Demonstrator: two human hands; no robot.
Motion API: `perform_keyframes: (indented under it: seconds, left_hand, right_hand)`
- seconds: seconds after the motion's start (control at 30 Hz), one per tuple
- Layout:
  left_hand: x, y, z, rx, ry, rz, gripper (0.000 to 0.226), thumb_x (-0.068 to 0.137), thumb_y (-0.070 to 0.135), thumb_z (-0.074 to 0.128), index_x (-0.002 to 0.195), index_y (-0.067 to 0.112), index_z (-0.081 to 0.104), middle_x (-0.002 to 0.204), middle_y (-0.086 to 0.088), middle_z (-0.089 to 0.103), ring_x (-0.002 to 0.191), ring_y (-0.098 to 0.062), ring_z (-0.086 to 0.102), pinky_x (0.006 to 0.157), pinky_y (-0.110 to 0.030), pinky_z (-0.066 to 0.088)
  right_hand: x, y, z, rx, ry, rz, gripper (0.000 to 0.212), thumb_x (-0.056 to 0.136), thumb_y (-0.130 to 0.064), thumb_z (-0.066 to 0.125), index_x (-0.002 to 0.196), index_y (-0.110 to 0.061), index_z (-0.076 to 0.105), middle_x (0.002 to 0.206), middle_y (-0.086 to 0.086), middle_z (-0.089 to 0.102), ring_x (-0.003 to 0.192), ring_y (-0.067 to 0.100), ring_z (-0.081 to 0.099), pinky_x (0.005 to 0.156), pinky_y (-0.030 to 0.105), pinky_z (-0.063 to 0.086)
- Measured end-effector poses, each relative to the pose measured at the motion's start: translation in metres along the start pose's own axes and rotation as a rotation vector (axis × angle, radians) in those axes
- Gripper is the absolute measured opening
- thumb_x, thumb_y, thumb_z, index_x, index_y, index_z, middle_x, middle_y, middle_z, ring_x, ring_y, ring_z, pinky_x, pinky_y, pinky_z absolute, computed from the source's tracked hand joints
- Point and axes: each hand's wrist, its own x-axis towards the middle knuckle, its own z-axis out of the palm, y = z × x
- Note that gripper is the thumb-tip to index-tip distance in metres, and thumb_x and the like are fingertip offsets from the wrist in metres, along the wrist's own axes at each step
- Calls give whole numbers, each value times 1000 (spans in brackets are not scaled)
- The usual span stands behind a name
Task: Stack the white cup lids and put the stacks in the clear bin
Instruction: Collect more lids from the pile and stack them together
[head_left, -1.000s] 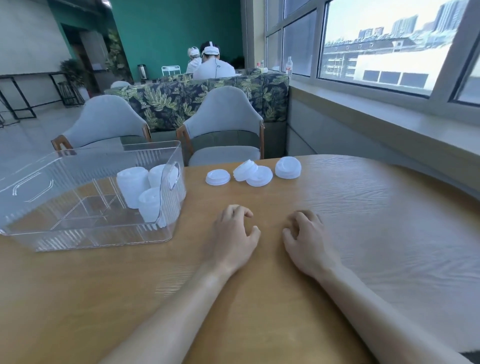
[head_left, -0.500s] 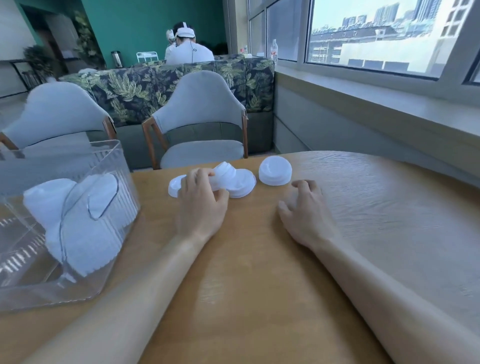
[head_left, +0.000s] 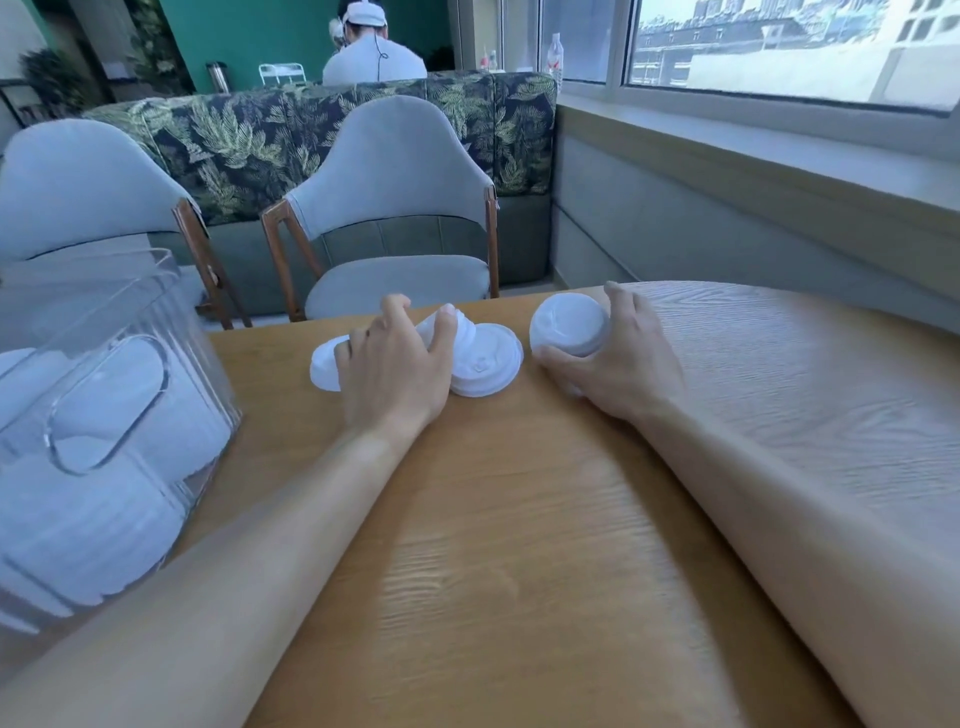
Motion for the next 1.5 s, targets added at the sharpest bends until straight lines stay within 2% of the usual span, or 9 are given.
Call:
perform_keyframes:
  seconds: [0.17, 0.43, 0.53, 0.73, 0.83, 0.93, 1.07, 1.23, 1.5]
  left_hand:
    - [1, 1, -1, -27, -20, -26, 58, 101, 61, 35, 133, 16, 52, 122, -5, 67, 127, -28, 48, 109, -42, 26]
    - [-9, 1, -8, -116, 94, 46, 49, 102, 55, 45, 127, 14, 55, 122, -2, 64, 119, -27, 53, 103, -41, 30]
    - [-18, 3, -14, -107, 108, 86, 50, 102, 54, 45, 131, 14, 53, 126, -2, 61, 120, -25, 51, 102, -42, 33]
    - [-49, 4, -30, -108, 96, 101, 55, 101, 55, 49, 137, 13, 50, 132, -6, 58, 124, -27, 48, 100, -43, 40]
    - [-70, 2, -42, -111, 65, 98, 64, 98, 63, 41, 139, 14, 49, 133, -5, 56, 125, -26, 47, 101, -40, 41]
    - [-94, 0, -55, -121, 24, 96, 67, 97, 65, 37, 139, 14, 48, 136, -5, 55, 126, -26, 47, 104, -38, 38]
    - [-128, 1, -78, -147, -20, 105, 61, 98, 58, 46, 141, 15, 46, 141, -3, 52, 129, -23, 43, 106, -33, 32]
    - [-164, -2, -99, -151, -62, 108, 62, 98, 59, 49, 142, 17, 44, 141, -1, 50, 131, -21, 42, 107, -36, 36]
    - [-211, -7, -124, -156, -96, 89, 64, 94, 59, 58, 142, 18, 44, 136, -2, 56, 126, -22, 49, 103, -41, 42]
  right_hand:
    - [2, 2, 1, 13, 5, -32, 81, 72, -60, 78, 137, -22, 48, 138, 0, 50, 128, 21, 48, 105, 38, 40]
    - [-5, 2, -2, 88, 63, -9, 70, 74, -56, 79, 127, -22, 50, 122, -4, 58, 116, 19, 52, 89, 32, 39]
    - [-14, -2, -8, 113, 71, -28, 67, 76, -54, 79, 129, -25, 49, 124, -6, 58, 116, 19, 53, 89, 34, 41]
    - [-48, -3, -21, 157, 87, -14, 79, 79, -51, 79, 144, -33, 38, 141, -2, 43, 127, 18, 44, 93, 29, 35]
    - [-73, -6, -30, 154, 74, 2, 82, 78, -51, 79, 146, -35, 37, 143, -3, 39, 129, 16, 43, 92, 29, 36]
    - [-103, -10, -41, 157, 52, 1, 83, 77, -52, 81, 146, -35, 39, 140, -3, 41, 126, 17, 46, 92, 27, 35]
    - [-148, -15, -58, 191, 18, 11, 79, 72, -55, 83, 140, -36, 46, 125, -8, 37, 117, 17, 50, 94, 29, 41]
    - [-197, -19, -75, 163, -41, 0, 78, 70, -58, 81, 137, -32, 51, 123, -12, 38, 116, 9, 47, 93, 26, 41]
    - [-256, -28, -92, 113, -121, -121, 93, 63, -75, 67, 143, -36, 41, 125, -19, 48, 123, 7, 38, 99, 30, 40]
